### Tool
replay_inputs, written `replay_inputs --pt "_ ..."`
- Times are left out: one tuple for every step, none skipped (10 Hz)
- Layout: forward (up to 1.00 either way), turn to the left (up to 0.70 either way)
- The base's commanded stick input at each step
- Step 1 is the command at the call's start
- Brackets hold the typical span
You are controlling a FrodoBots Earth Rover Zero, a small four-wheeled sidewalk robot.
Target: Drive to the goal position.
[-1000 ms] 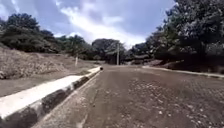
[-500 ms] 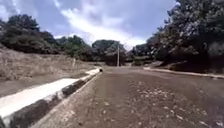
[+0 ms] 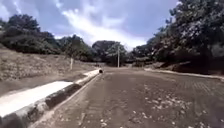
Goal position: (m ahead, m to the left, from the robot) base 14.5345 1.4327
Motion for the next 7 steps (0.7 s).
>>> replay_inputs --pt "1.00 0.26" --pt "1.00 0.00" --pt "1.00 0.00" --pt "1.00 0.00" --pt "1.00 0.00" --pt "1.00 0.00" --pt "1.00 0.00"
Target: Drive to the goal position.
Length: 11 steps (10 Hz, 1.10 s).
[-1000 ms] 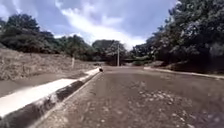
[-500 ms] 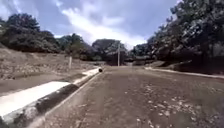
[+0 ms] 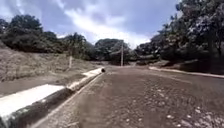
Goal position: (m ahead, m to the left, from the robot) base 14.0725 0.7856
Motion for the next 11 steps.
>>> replay_inputs --pt "1.00 0.00" --pt "1.00 0.00" --pt "1.00 0.00" --pt "1.00 0.00" --pt "1.00 0.00" --pt "1.00 0.00" --pt "1.00 0.00" --pt "1.00 0.00" --pt "1.00 0.00" --pt "1.00 0.00" --pt "1.00 -0.03"
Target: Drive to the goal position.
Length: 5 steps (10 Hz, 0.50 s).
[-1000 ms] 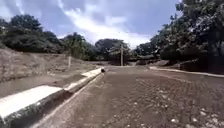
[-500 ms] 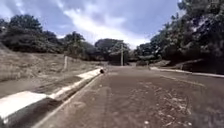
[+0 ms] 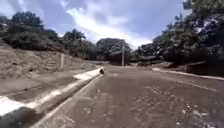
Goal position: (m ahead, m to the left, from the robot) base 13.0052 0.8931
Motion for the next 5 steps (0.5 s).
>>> replay_inputs --pt "1.00 -0.26" --pt "1.00 -0.04" --pt "1.00 0.00" --pt "1.00 0.00" --pt "1.00 0.00"
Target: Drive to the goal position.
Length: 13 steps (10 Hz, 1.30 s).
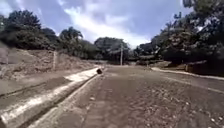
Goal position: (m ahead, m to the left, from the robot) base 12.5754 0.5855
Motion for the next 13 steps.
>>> replay_inputs --pt "1.00 0.00" --pt "1.00 0.00" --pt "1.00 0.00" --pt "1.00 0.00" --pt "1.00 0.00" --pt "1.00 0.00" --pt "1.00 0.00" --pt "1.00 0.00" --pt "1.00 0.00" --pt "1.00 0.00" --pt "1.00 0.00" --pt "1.00 0.00" --pt "1.00 0.00"
